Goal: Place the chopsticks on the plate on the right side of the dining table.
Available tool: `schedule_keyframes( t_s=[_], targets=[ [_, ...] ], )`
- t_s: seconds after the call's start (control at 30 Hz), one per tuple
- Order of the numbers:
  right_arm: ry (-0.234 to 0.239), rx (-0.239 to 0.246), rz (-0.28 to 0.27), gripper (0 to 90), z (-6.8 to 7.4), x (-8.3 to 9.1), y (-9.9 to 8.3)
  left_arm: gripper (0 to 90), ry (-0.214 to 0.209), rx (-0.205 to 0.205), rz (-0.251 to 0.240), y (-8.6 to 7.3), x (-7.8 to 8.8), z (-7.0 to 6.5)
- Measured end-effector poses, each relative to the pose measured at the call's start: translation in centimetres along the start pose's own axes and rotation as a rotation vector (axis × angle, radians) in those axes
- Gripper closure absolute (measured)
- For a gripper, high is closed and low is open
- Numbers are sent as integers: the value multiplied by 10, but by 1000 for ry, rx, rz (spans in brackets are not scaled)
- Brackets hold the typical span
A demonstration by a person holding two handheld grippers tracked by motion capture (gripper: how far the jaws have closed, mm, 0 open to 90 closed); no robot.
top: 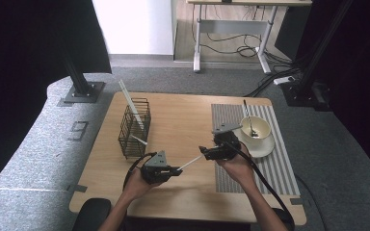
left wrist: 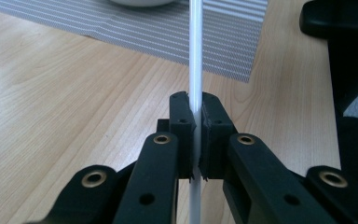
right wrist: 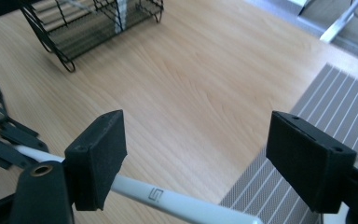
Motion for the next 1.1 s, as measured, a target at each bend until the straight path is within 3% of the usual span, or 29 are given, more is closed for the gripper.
schedule_keyframes(
  t_s=[0.17, 0.27, 0.37, 0.53, 0.63, 0.8, 0.83, 0.87, 0.9, 0.97, 1.1],
  targets=[
    [67, -37, 18, 171, -5, -4, -12, 860, 3, -22, 38, -1, -5, -4],
    [89, -26, 4, 150, -4, 1, -12, 860, -2, -19, 42, -2, -5, -3],
    [148, -10, -25, 136, -2, 12, -12, 860, -21, -17, 51, -5, -6, -1],
    [173, 22, -16, 136, 4, 15, -17, 860, -42, -37, 68, -7, -7, -4],
    [185, 77, 35, 162, 12, 11, -26, 859, -63, -54, 86, -9, -8, -5],
    [212, 143, 67, 238, 19, 8, -32, 860, -75, -79, 121, -11, -10, -7],
    [211, 220, 94, 287, 24, 6, -37, 860, -78, -83, 129, -12, -11, -8],
    [211, 220, 94, 287, 24, 6, -37, 860, -79, -88, 137, -12, -11, -9],
    [191, 275, 138, 332, 28, 3, -42, 859, -84, -102, 156, -12, -11, -10],
    [200, 315, 167, 379, 33, 0, -46, 859, -88, -121, 173, -13, -11, -11],
    [222, 346, 200, 464, 37, -5, -53, 859, -92, -147, 198, -13, -12, -14]
  ],
)
Point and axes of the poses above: each handheld gripper's, and its own axes: x roughly backward along the jaws, y roughly out of its top, z roughly to its left, the point moved 6 cm from there along -x, roughly forward along the jaws, and after that the axes turned 12 degrees about z, right-handed, at the moved point
